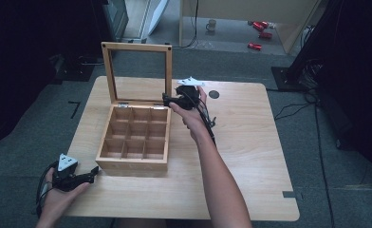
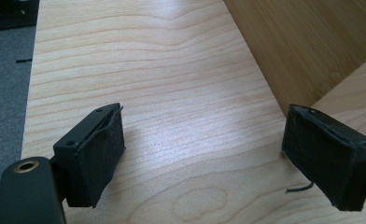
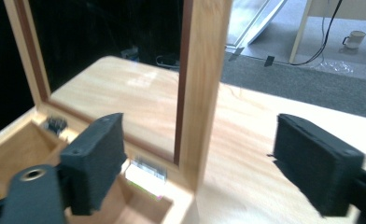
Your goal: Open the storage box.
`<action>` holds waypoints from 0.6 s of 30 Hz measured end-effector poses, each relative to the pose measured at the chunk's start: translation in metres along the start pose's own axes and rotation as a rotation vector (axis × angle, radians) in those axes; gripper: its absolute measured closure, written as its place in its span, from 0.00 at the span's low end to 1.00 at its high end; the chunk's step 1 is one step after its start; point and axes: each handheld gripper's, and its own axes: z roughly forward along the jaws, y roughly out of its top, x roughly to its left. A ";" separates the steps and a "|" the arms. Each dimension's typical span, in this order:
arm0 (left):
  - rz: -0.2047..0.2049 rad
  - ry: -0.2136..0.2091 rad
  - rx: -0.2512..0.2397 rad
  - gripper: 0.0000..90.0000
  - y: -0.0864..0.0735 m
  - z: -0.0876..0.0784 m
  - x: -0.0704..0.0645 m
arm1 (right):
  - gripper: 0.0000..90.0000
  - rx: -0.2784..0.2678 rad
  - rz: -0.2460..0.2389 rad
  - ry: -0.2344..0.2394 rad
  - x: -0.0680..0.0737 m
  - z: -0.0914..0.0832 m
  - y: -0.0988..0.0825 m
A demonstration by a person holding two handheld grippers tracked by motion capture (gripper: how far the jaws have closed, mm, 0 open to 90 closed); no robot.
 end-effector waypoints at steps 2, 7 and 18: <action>0.000 0.001 0.001 0.15 0.000 0.000 0.000 | 0.15 0.002 -0.003 -0.003 -0.001 -0.004 -0.003; 0.005 0.013 0.003 0.14 0.000 0.000 -0.001 | 0.12 0.016 -0.014 -0.023 -0.013 -0.034 -0.026; 0.009 0.029 0.007 0.15 0.000 0.000 -0.001 | 0.10 0.030 -0.007 -0.078 -0.047 -0.080 -0.055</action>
